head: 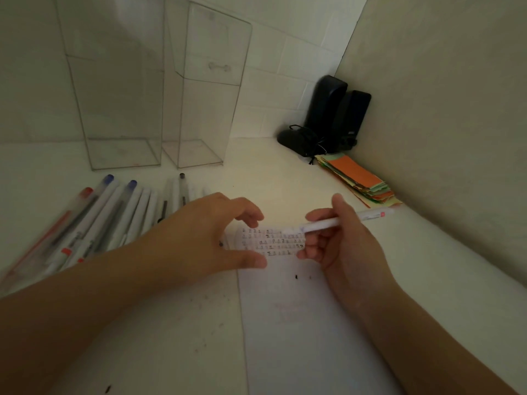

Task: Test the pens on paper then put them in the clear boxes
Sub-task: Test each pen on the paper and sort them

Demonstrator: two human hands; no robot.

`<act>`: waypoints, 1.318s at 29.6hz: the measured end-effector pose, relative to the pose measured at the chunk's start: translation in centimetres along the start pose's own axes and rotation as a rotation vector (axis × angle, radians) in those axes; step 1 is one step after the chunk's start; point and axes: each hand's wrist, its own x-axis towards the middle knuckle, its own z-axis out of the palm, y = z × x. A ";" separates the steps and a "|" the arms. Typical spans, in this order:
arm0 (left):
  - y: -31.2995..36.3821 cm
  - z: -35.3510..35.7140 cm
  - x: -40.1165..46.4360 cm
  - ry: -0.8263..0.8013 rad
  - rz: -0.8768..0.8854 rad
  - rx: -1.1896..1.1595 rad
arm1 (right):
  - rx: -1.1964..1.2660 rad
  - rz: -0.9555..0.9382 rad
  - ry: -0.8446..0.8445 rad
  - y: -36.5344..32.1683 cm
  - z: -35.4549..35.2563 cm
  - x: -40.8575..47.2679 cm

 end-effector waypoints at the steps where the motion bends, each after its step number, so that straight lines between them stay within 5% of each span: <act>1: -0.3 0.1 0.1 -0.053 -0.021 0.059 | -0.048 -0.024 0.017 0.0 -0.2 0.1; 5: -1.3 0.6 0.3 -0.121 0.075 0.232 | -0.386 -0.155 -0.028 0.1 0.0 -0.1; 14: -1.5 0.8 0.5 -0.097 0.099 0.223 | -0.679 -0.251 -0.067 1.5 1.1 -0.1; 39: -1.4 0.6 0.5 -0.114 0.089 0.217 | -0.745 -0.316 -0.096 1.9 1.2 0.1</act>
